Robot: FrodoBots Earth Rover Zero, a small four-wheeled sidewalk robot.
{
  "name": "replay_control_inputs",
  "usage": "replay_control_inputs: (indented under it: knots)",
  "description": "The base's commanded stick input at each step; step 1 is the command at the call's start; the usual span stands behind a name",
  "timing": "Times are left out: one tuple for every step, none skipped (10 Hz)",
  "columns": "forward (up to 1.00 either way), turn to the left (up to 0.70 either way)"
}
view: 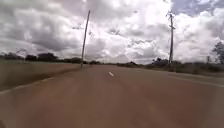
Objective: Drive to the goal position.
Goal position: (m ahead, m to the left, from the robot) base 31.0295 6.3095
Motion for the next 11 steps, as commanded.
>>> replay_control_inputs:
  knots:
    - [1.0,-0.29]
    - [1.0,-0.36]
    - [1.0,-0.05]
    - [1.0,-0.02]
    - [1.0,0.0]
    - [1.0,0.0]
    - [1.0,0.0]
    - [1.0,0.0]
    - [1.0,0.0]
    - [1.0,0.0]
    - [1.0,0.0]
